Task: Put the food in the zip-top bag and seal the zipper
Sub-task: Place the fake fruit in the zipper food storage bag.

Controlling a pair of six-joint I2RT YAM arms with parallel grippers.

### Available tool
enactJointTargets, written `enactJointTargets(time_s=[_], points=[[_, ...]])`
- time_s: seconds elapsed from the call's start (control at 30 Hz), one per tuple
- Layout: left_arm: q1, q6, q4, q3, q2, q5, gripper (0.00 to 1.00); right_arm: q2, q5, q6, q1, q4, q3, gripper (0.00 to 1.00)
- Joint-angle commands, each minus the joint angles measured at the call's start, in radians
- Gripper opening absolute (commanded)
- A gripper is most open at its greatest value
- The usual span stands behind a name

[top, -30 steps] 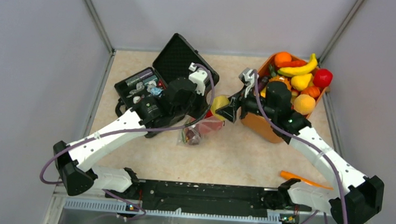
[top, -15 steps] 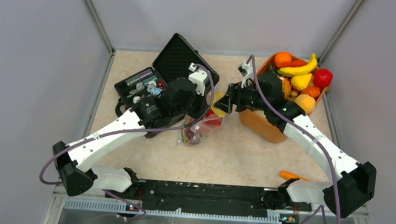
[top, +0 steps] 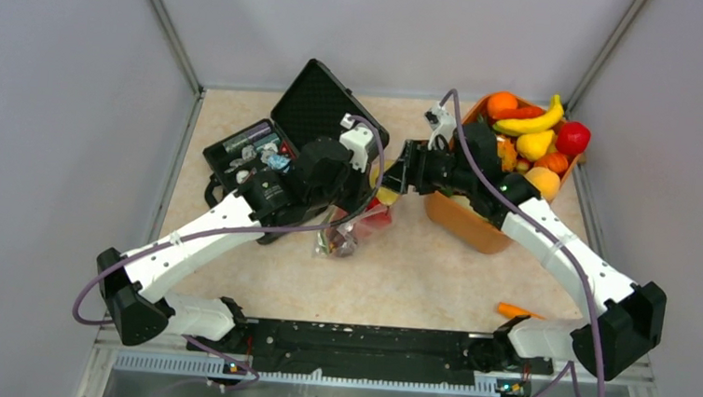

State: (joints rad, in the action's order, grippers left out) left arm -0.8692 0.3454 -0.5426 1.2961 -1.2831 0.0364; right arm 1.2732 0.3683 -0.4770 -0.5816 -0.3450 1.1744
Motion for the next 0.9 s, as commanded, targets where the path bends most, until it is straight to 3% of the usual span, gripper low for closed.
enactJointTargets(time_s=[0.0, 0.07, 0.23, 0.43, 0.47, 0.5, 0.63, 0.87], points=[[-0.001, 0.003, 0.047, 0.031, 0.022, 0.003, 0.0, 0.002, -0.083, -0.027, -0.024, 0.003, 0.029, 0.72], [-0.001, 0.003, 0.051, 0.034, 0.032, 0.02, 0.0, 0.005, -0.114, -0.02, -0.026, -0.017, 0.036, 0.79], [-0.001, 0.007, 0.05, 0.034, 0.035, 0.023, 0.0, -0.006, -0.187, -0.01, -0.03, -0.055, 0.046, 0.82], [-0.001, 0.016, 0.053, 0.026, 0.034, 0.032, 0.0, -0.042, -0.149, -0.045, -0.03, -0.029, 0.022, 0.84], [-0.001, 0.016, 0.053, 0.027, 0.032, 0.031, 0.0, -0.054, -0.149, -0.049, -0.03, -0.028, 0.016, 0.92], [-0.001, 0.016, 0.053, 0.028, 0.031, 0.029, 0.0, -0.069, -0.15, -0.05, -0.03, -0.024, 0.012, 0.94], [-0.001, 0.019, 0.053, 0.022, 0.028, 0.036, 0.0, -0.137, -0.127, -0.071, -0.03, 0.048, -0.011, 0.96], [-0.001, 0.02, 0.05, 0.022, 0.056, 0.056, 0.0, -0.159, -0.156, -0.061, -0.029, 0.023, 0.023, 0.95]])
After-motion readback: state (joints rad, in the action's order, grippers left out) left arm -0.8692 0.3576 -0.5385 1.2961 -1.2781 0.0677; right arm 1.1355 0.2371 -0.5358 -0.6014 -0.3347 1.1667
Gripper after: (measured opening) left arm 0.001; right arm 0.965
